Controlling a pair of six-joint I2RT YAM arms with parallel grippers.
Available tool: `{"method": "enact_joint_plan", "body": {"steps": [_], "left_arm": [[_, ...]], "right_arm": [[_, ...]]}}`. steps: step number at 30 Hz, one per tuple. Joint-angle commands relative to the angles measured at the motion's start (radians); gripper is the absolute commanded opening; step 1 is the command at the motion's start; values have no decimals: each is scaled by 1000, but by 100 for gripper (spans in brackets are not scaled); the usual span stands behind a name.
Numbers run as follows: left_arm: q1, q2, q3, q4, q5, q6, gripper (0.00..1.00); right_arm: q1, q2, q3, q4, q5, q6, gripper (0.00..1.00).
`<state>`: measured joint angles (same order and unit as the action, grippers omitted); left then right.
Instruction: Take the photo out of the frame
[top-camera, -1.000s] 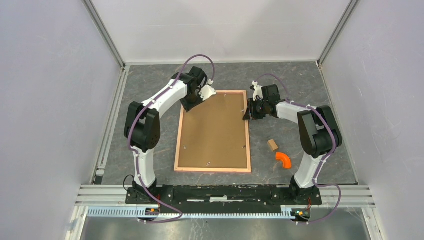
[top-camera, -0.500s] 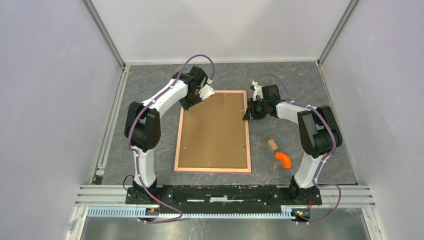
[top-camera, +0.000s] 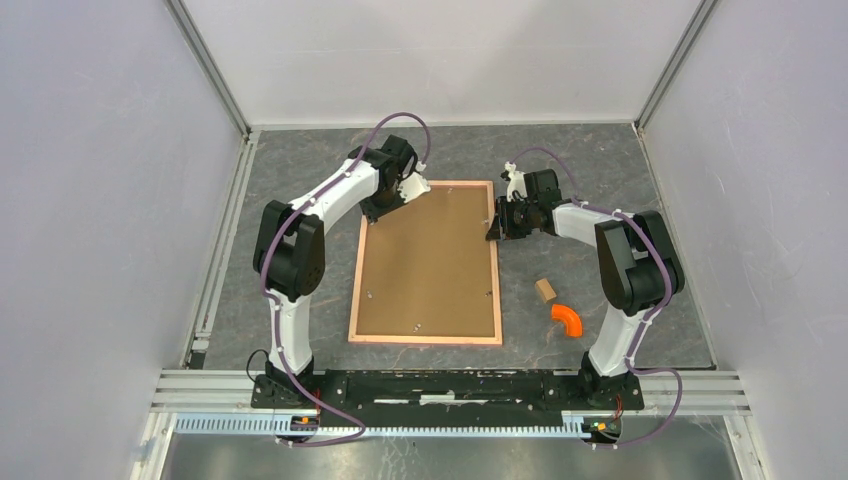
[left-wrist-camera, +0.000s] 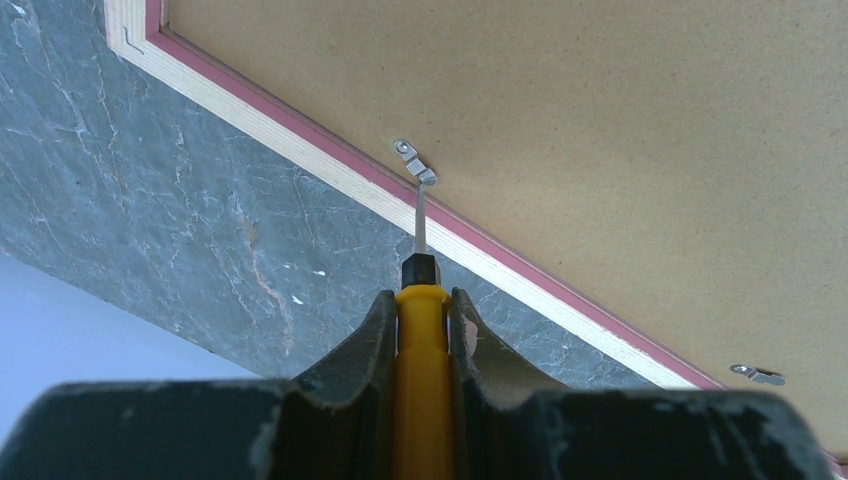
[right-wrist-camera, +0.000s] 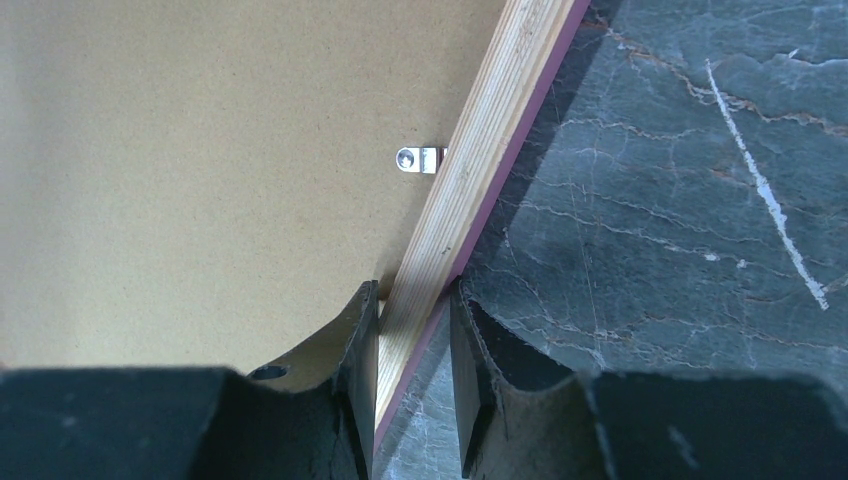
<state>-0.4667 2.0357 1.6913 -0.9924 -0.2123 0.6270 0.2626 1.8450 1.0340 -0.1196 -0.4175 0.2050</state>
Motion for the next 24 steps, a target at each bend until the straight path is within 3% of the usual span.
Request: {"method": "enact_joint_plan", "body": {"steps": [1, 24], "left_arm": [[-1, 20, 25, 10, 3, -25, 2], [-7, 32, 88, 15, 208, -63, 2]], "right_arm": [[7, 51, -15, -20, -1, -18, 7], [7, 71, -13, -16, -5, -16, 2]]}}
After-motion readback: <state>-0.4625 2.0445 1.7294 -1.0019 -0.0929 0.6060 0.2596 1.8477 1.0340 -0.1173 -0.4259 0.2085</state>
